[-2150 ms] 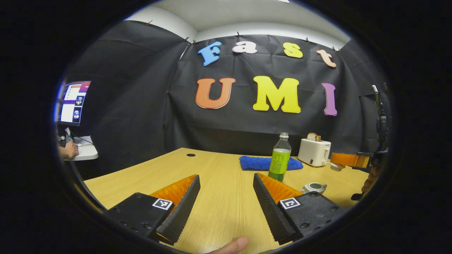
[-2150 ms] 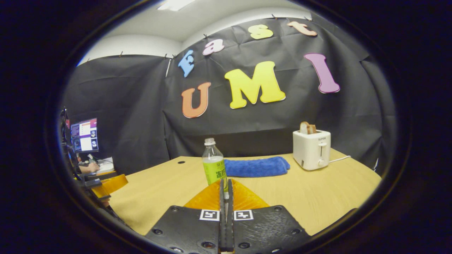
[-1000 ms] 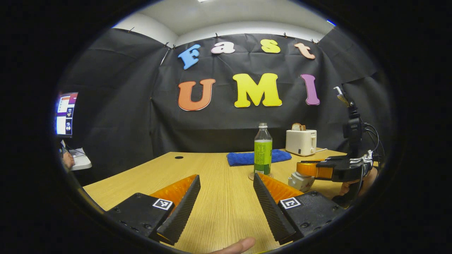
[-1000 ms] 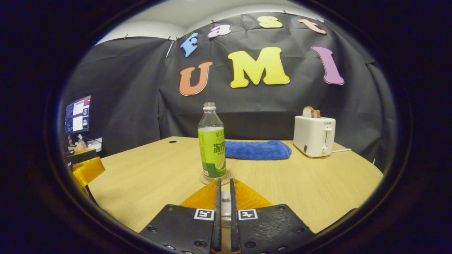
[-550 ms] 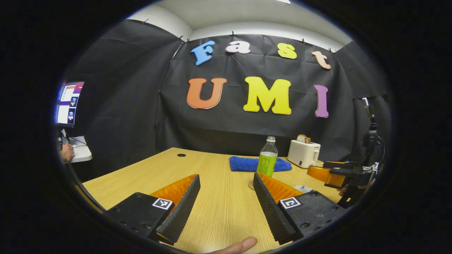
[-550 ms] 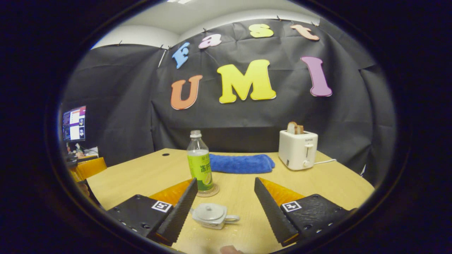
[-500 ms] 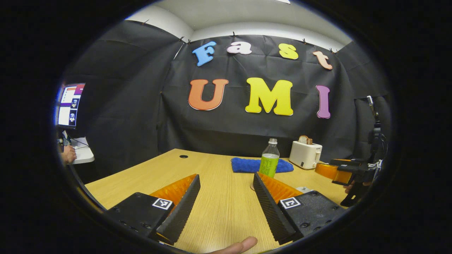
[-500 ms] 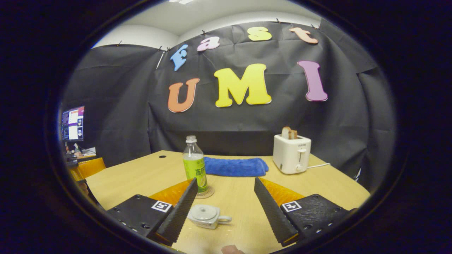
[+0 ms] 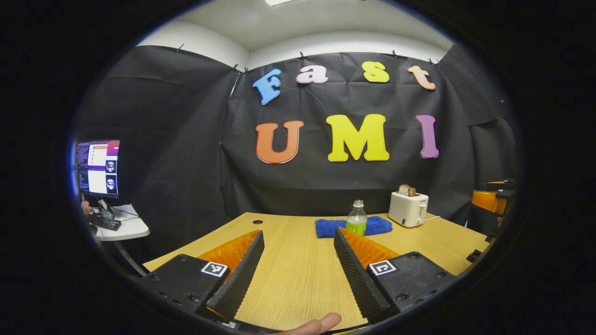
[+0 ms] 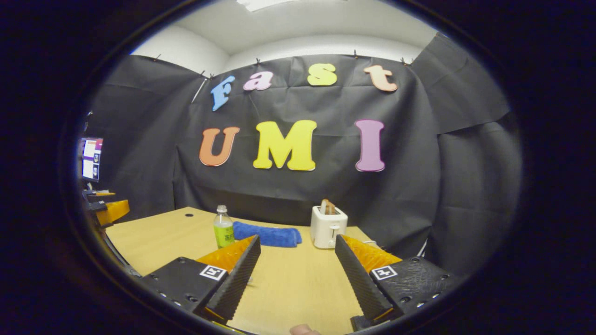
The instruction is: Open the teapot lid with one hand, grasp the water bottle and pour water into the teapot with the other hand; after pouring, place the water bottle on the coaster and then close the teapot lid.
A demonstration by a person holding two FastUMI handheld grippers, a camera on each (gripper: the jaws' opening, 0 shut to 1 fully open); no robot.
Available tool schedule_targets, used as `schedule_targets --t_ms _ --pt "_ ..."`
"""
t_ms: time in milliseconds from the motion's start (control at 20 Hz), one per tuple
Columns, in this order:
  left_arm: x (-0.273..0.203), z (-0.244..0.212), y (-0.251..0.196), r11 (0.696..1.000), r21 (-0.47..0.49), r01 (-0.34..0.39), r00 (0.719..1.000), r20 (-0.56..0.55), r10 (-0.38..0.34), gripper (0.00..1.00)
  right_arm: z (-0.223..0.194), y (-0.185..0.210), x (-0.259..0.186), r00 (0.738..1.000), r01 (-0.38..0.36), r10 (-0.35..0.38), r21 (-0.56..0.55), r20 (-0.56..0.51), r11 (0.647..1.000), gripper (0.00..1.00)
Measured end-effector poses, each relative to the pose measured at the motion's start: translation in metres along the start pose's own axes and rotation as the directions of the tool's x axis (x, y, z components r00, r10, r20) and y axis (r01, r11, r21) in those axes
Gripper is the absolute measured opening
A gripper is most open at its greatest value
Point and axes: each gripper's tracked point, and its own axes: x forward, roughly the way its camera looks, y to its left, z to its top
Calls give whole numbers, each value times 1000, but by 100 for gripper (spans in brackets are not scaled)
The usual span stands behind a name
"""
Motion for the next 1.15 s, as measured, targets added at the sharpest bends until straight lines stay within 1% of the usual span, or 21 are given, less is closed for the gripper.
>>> schedule_targets --t_ms 50,150,350,750,900,1150 --pt "-3 0 1 1000 15 -12 1000 4 12 94 -3 -5 -6 1000 16 -16 3 -2 1000 97" --pt "-9 -3 -6 1000 26 4 1000 -12 -4 94 -16 -2 -13 1000 -2 2 8 -23 1000 96" --pt "-11 -3 -13 999 -5 32 999 0 -32 94 -25 6 -15 998 -39 40 13 -48 999 96" --pt "-9 -12 -4 999 -15 31 999 -9 -31 94 -34 23 -16 996 -67 66 -21 -53 998 98" --pt "-6 -14 3 1000 -5 10 1000 -7 -10 94 -39 20 -14 997 -58 57 -13 -58 998 95" --pt "-5 -20 -3 999 -12 31 999 -9 -31 94 -51 9 -11 996 -32 33 13 -87 999 95"
